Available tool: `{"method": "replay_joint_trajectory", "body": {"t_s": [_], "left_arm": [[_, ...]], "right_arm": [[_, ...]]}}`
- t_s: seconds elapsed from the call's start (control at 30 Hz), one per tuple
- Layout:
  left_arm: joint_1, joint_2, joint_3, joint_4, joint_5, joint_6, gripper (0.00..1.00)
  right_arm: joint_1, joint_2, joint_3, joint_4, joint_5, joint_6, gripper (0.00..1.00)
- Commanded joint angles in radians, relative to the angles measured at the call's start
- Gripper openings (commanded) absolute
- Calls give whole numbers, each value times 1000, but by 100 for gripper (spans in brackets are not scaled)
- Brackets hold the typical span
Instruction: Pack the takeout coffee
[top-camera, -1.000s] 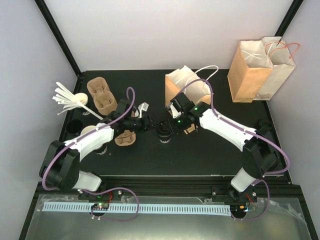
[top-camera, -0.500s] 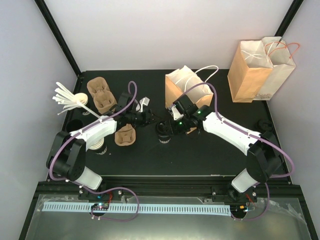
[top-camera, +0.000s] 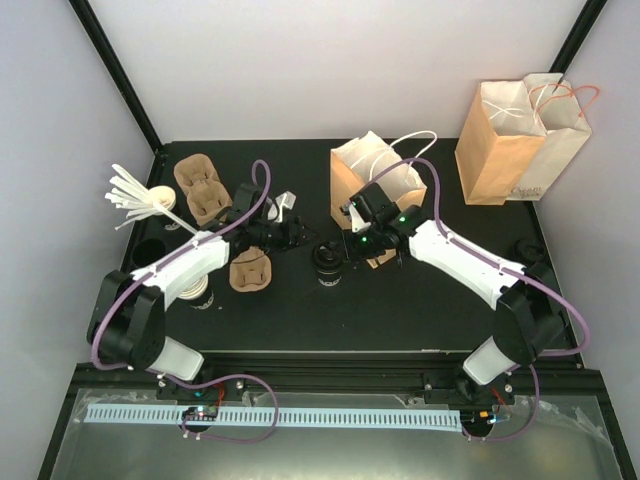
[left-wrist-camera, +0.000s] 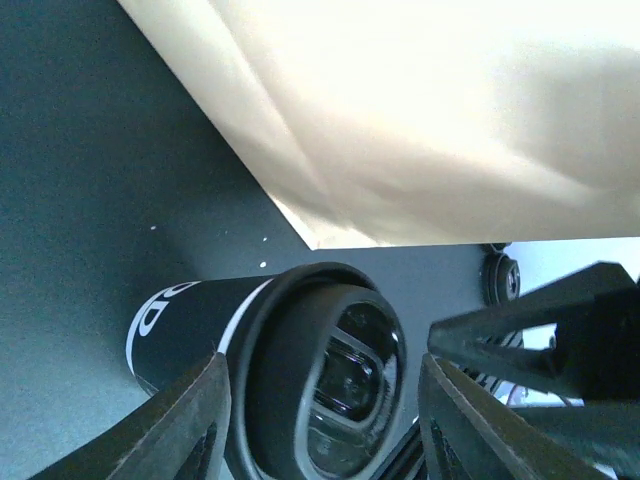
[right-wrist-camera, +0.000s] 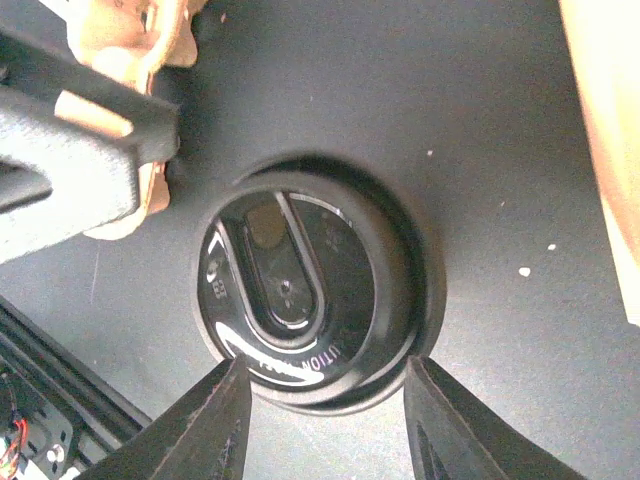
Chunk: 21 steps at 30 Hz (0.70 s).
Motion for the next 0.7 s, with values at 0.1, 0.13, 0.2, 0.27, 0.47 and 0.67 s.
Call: {"method": "replay_joint_trajectory", "body": {"t_s": [0.1,0.13,0.2,0.27,0.47,0.67], "left_arm": [[0,-122,-7,-66,-26,6,48],[-5,-131,-21,-54,-13,-10,46],[-24,-148,-52,-21,10,-49,44],[-39,-161,-79,13,20,-86,43],[-49,-160,-112,50,32,-119,31],[-53,-124,-106,61,45,-116,25]], "right_arm": [[-25,40,84,-12,56,-57,43],[-30,46,90,-12,53,-64,42],[-35,62,102,-11,46,-76,42],[-39,76,115,-13,38,-85,41],[-39,106,123,-12,19,-92,38],[-40,99,99,-8,3,-87,32]]}}
